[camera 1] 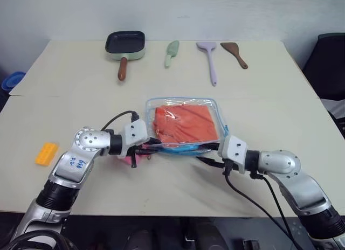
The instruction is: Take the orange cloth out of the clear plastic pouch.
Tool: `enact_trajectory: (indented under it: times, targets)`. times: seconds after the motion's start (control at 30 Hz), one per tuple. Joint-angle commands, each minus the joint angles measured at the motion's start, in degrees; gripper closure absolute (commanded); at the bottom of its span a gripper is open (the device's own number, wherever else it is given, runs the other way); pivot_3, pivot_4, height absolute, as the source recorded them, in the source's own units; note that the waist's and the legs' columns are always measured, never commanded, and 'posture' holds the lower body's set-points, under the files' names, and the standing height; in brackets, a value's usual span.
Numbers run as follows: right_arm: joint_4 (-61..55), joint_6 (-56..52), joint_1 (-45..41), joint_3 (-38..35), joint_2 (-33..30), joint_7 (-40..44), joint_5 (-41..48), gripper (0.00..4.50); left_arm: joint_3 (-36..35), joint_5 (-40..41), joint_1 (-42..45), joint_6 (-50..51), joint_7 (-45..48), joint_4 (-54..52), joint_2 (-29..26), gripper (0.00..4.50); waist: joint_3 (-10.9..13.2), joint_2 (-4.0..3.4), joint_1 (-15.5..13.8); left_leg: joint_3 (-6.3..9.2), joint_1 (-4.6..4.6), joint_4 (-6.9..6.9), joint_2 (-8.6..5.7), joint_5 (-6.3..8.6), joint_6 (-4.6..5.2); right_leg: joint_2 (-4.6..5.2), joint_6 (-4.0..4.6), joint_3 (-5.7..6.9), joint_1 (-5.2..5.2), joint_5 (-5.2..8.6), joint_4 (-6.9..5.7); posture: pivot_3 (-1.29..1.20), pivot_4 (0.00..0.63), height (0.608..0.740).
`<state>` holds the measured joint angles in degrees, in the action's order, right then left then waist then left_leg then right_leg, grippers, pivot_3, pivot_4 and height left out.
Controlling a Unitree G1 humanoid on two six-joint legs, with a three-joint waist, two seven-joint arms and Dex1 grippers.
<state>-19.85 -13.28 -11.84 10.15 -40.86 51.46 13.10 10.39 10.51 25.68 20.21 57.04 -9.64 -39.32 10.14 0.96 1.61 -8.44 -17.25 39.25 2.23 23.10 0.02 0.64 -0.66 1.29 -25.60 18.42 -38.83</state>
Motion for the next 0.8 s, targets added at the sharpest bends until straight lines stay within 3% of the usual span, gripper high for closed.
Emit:
enact_trajectory:
  times: [0.03, 0.53, 0.77, 0.8]
  targets:
    - [-1.96, 1.96, 1.09, -2.55, -0.61, 1.55, 1.66, 2.69, -0.8, -0.73, -0.44, -2.38, 0.04, -0.55, -0.73, 2.23, 0.0, 0.0, -0.01, 0.0, 0.0, 0.0, 0.0, 0.0, 0.0, 0.0, 0.0, 0.0, 0.0, 0.0, 0.0, 0.0, 0.15, 0.74]
    - [-1.37, 3.45, 3.31, -4.96, -0.4, 1.84, 1.17, 2.69, -1.69, -4.85, 0.43, -9.58, -0.63, 3.04, -2.08, 2.23, 0.0, 0.0, -0.05, 0.0, 0.01, 0.0, 0.0, 0.0, 0.0, 0.01, 0.0, 0.0, 0.01, 0.0, -0.02, 0.0, 0.15, 0.74]
    - [-1.73, 3.64, 3.67, -5.36, -0.83, 2.08, 0.74, 2.69, -1.44, -4.3, 1.83, -10.41, 0.07, 4.88, -1.26, 4.4, 0.0, 0.0, -0.01, -0.01, 0.01, 0.0, 0.0, 0.0, 0.0, 0.0, 0.0, 0.0, 0.0, 0.0, -0.02, 0.0, 0.15, 0.74]
    - [-1.77, 3.63, 3.65, -5.4, -0.87, 2.12, 0.73, 2.69, -1.48, -4.18, 1.97, -10.34, 0.13, 5.03, -1.14, 4.46, 0.0, 0.0, -0.02, -0.01, 0.01, 0.0, 0.0, 0.0, 0.0, 0.0, 0.0, 0.0, 0.0, 0.0, -0.02, 0.0, 0.15, 0.74]
